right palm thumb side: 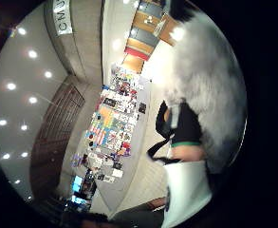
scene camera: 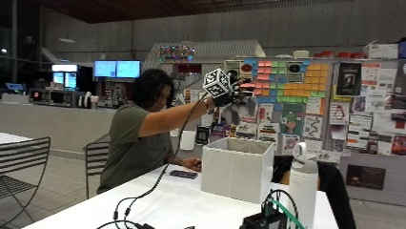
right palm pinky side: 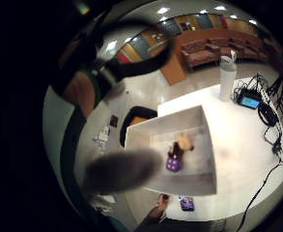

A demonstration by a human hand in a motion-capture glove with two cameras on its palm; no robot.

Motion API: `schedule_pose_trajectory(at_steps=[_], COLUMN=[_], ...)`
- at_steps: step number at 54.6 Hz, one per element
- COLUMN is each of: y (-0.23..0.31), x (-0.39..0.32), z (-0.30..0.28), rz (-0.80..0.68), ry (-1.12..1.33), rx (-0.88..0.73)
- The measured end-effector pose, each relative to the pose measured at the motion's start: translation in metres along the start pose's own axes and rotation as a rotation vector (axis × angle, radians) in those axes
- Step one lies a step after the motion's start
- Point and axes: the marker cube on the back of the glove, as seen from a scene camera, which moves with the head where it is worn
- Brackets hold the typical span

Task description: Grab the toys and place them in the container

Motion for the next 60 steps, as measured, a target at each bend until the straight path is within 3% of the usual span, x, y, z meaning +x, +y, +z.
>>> schedule_pose_trajectory(at_steps=[17,25,36,46,60], y=[0.013,0.062,0.141,0.204,0.245], x=[0.044,0.114,0.21,0.282,0.332], z=[-0.033,-0.065,-0.088,-0.082,-0.056], rz=[0.005,0.014,0.092,0.16,0.178], ry=[0.143,0.37,0.437,0.528,0.679], rx=[-0.044,-0.14,-0.06,-0.118,-0.16])
